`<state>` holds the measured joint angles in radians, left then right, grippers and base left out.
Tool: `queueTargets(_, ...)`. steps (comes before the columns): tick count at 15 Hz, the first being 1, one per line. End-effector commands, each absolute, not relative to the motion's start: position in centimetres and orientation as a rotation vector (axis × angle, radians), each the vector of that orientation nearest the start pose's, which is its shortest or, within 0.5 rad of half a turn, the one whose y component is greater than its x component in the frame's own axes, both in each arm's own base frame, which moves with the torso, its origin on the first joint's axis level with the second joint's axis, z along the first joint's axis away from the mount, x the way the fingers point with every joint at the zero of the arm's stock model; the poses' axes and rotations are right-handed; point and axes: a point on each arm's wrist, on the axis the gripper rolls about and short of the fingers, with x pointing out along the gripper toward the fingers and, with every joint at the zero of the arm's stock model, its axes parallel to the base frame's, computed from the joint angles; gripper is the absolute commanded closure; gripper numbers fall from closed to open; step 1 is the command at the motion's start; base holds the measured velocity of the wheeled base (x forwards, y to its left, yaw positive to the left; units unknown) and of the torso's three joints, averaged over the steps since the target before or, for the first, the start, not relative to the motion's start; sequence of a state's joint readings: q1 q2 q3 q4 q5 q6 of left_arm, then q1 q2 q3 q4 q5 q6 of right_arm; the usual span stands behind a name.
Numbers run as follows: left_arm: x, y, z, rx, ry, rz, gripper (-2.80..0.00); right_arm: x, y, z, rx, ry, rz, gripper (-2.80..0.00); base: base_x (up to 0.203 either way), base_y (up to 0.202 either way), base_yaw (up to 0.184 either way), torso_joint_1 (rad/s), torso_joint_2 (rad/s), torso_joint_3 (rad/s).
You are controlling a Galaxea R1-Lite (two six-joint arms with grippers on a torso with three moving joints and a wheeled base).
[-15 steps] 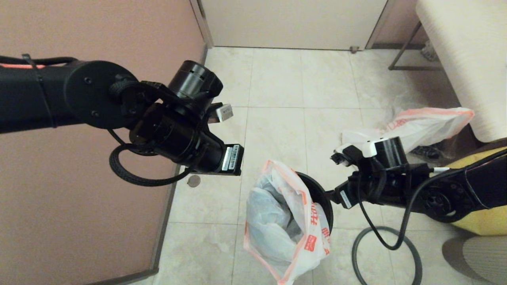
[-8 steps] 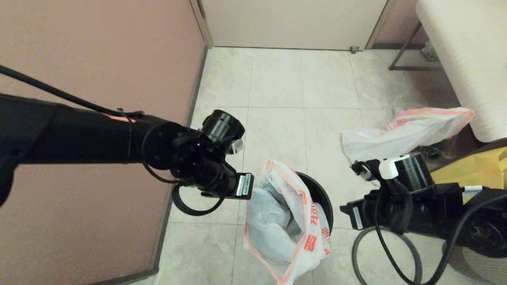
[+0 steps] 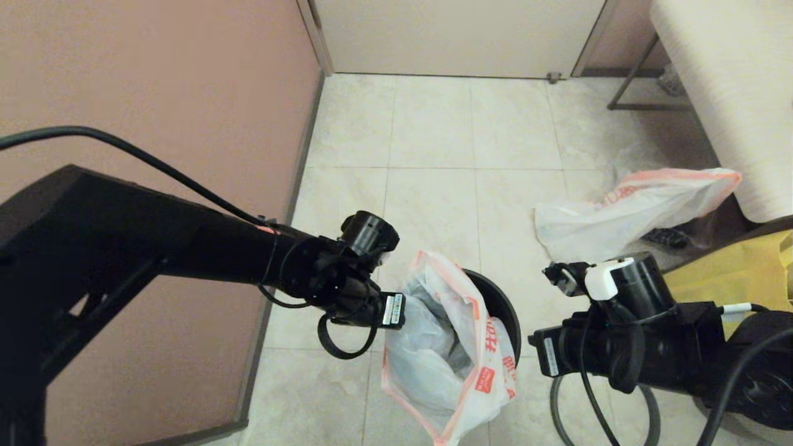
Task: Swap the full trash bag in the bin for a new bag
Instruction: Put the new garbage bag on the trash can
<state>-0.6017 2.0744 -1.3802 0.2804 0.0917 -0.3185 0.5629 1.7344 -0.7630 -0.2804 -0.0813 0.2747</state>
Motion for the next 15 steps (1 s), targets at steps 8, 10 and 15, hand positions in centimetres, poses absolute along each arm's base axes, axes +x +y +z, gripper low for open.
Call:
queueTargets(8, 36.2, -22.7, 5.8, 0.006, 1.0, -0.263, 0.0, 24.2, 15.9, 13.6, 0.049, 0.693, 0.398, 0.0, 0.0, 0.0, 0.0, 0.0, 0.0, 0.0)
queueTargets(10, 36.8, -22.9, 5.5, -0.014, 0.996, -0.258, 0.0, 23.8, 16.1, 14.0, 0.051, 0.68, 0.417, 0.0, 0.0, 0.0, 0.0, 0.0, 0.0, 0.0)
queueTargets(15, 37.9, -23.5, 5.5, -0.095, 0.962, -0.243, 0.0, 23.0, 16.1, 15.5, 0.068, 0.637, 0.442, 0.0, 0.0, 0.0, 0.0, 0.0, 0.0, 0.0)
